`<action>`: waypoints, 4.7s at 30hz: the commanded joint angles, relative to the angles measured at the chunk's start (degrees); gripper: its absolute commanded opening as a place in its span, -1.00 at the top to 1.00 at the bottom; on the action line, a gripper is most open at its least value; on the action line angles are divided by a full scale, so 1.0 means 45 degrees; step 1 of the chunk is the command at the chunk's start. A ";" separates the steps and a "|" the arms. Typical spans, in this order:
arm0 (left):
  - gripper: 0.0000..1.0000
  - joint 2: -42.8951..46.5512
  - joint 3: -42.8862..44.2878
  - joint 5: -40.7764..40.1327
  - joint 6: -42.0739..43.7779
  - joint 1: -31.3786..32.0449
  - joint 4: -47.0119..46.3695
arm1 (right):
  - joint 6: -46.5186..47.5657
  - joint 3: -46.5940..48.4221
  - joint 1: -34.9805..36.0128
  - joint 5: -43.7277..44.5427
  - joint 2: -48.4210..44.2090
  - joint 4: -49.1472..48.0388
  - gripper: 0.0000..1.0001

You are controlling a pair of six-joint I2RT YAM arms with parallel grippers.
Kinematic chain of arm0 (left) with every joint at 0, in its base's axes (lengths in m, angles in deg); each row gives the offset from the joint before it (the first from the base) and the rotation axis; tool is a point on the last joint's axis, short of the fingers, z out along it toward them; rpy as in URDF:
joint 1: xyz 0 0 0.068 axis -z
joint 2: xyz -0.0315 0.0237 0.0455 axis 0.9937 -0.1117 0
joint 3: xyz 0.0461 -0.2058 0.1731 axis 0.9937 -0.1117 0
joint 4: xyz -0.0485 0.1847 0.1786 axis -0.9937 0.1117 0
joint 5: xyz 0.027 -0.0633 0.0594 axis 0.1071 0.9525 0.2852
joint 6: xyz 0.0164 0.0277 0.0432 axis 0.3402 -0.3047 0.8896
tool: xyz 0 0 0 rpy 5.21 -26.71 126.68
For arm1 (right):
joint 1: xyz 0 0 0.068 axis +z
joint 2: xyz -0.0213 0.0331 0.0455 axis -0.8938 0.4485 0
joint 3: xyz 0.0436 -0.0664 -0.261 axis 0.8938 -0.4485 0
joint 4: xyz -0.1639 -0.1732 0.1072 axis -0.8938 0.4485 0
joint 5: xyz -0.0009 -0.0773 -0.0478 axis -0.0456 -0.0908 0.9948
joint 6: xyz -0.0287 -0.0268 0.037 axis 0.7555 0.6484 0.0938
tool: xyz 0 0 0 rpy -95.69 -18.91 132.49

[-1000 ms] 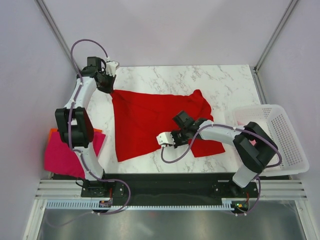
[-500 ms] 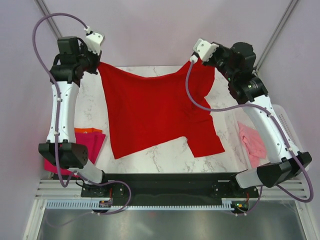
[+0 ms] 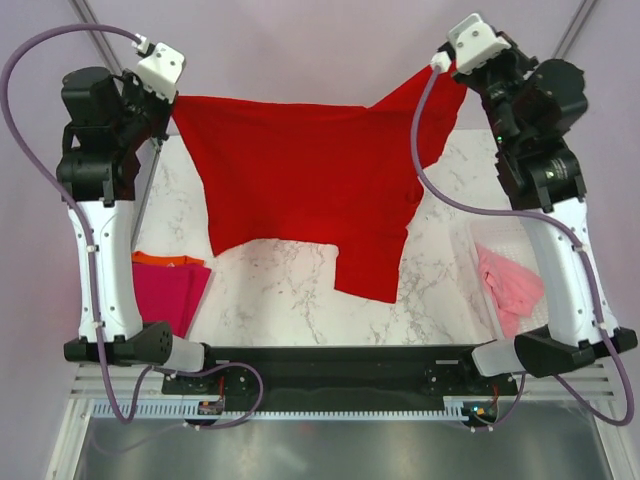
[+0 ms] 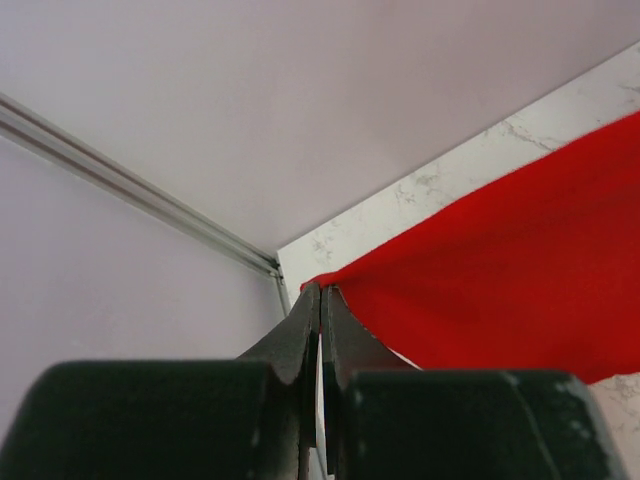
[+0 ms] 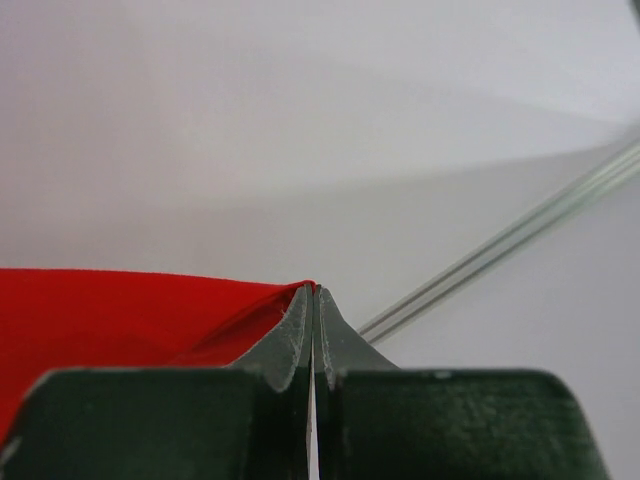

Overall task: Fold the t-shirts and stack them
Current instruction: Flatten the tshirt out

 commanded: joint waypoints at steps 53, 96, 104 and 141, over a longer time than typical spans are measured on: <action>0.95 -0.0340 -0.2008 -0.0648 0.1920 -0.0180 -0.5153 | 0.0513 0.1619 -0.1407 0.2249 0.1609 -0.1087 1.00; 0.95 0.3275 -0.5011 0.0755 0.1705 -0.0727 -0.6014 | 0.3462 -0.3728 -0.1407 0.1038 -0.3394 -0.1731 1.00; 0.95 -0.0524 -0.8589 0.2399 0.1842 -0.0493 -0.6110 | 0.3071 -0.7775 -0.1388 0.0705 -0.1188 -0.2570 1.00; 0.95 -1.3543 0.3676 -0.1096 -0.0423 0.0054 -0.5778 | 0.1294 0.6182 -0.1505 0.1916 1.5806 -0.5461 1.00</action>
